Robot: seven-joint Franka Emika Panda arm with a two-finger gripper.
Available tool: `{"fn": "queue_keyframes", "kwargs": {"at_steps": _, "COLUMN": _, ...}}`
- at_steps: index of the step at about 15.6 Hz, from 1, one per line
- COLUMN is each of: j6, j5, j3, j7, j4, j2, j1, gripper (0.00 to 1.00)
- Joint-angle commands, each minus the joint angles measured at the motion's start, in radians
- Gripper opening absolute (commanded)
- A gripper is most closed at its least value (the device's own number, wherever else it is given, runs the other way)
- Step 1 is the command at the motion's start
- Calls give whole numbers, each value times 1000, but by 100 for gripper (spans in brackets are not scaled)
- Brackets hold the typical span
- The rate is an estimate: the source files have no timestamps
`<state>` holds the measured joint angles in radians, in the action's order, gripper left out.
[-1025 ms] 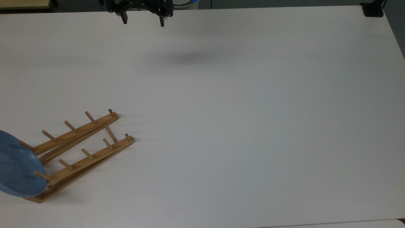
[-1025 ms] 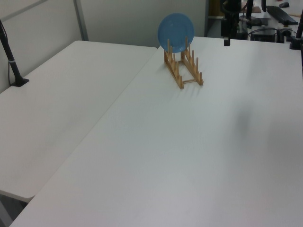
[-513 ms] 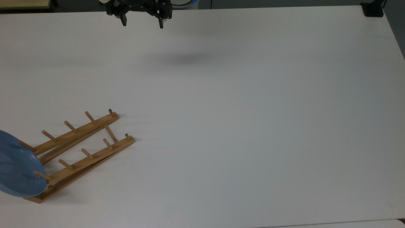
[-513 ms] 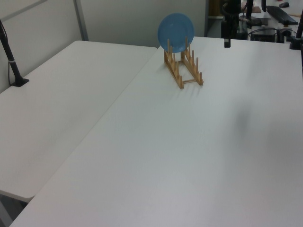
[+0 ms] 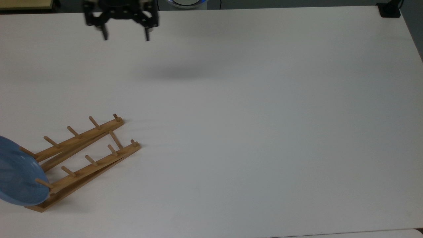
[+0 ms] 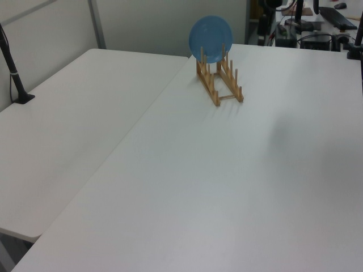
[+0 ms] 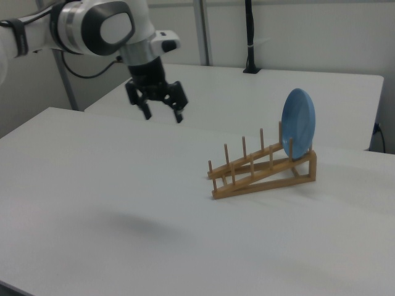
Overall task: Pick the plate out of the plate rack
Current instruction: 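Lower the gripper onto the rim of the blue plate in the rack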
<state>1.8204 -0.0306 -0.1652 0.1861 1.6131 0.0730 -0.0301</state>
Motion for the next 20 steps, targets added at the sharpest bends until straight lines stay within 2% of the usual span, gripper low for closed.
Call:
{"fn": "queue_keyframes", "kwargs": {"at_steps": 1, "j6": 162, "j5": -70, "j3": -23, "j7": 58, "j4": -41, "j2": 65, "j1": 25, "gripper": 100}}
{"fn": "queue_keyframes", "kwargs": {"at_steps": 8, "j6": 554, "j5": -78, "j3": -69, "j7": 42, "j4": -68, "j2": 195, "j1": 75, "gripper": 100}}
{"fn": "queue_keyframes", "kwargs": {"at_steps": 10, "j6": 647, "j5": -75, "j3": -106, "j7": 36, "j4": -106, "j2": 253, "j1": 85, "gripper": 99}}
{"fn": "queue_keyframes", "kwargs": {"at_steps": 14, "j6": 865, "j5": -77, "j3": -180, "j7": 35, "j4": -139, "j2": 356, "j1": 87, "gripper": 89}}
{"fn": "queue_keyframes", "kwargs": {"at_steps": 17, "j6": 918, "j5": -69, "j3": -232, "j7": 33, "j4": -212, "j2": 438, "j1": 93, "gripper": 83}}
{"fn": "queue_keyframes", "kwargs": {"at_steps": 20, "j6": 925, "j5": -66, "j3": -251, "j7": 33, "j4": -257, "j2": 493, "j1": 107, "gripper": 75}}
